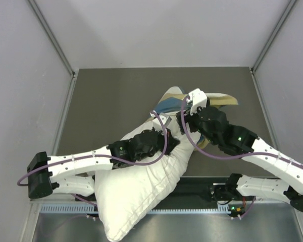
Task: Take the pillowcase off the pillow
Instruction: Pull out the pillow
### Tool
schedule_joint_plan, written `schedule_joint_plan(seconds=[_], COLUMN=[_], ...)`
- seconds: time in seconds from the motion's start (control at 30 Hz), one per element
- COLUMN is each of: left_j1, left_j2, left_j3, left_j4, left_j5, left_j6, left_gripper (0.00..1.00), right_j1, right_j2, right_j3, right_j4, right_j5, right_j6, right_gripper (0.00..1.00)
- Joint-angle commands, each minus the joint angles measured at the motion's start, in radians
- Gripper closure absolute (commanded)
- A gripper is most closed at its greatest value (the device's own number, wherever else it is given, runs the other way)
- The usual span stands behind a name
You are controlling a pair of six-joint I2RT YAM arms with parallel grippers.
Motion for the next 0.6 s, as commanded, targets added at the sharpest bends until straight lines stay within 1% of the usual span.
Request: schedule_joint_plan(seconds=[0.0,0.13,0.17,0.27,0.33,0.43,0.57], left_j1=[0.008,0.008,0.008,0.008,0.008,0.008,0.008], left_j2=[-0.023,-0.032,-0.036,-0.044,-0.046,-0.049,-0.052], left_j3=[-0.059,-0.071,-0.074,-0.086,-0.088,-0.085,-0.08], left_j4=[-0.245,-0.241,-0.24,-0.232,-0.229,-0.234,-0.248], left_j5=[0.028,0.056,0.068,0.083,0.084,0.084,0.079], left_j6=[0.057,0.061,0.061,0.061,0.064,0.067,0.075], left_gripper=[1.0,1.0,1.0,1.0,1.0,1.0,1.0], right_j1=[0.015,0.016,0.015,0.015,0.016,0.016,0.022], right_j2=[0.011,0.047,0.057,0.082,0.114,0.114,0.11], right_j3=[0.018,0.007,-0.001,-0.022,-0.004,-0.016,-0.013], right_j4=[0.134,0.182,0.217,0.257,0.236,0.243,0.205], right_j5=[0.152,0.198,0.205,0.176,0.162,0.105,0.096], right_j6=[-0.123,-0.188,-0.208,-0.242,-0.24,-0.226,-0.223], right_gripper=[0.17,0.17,0.16,0.15,0.15,0.15,0.15])
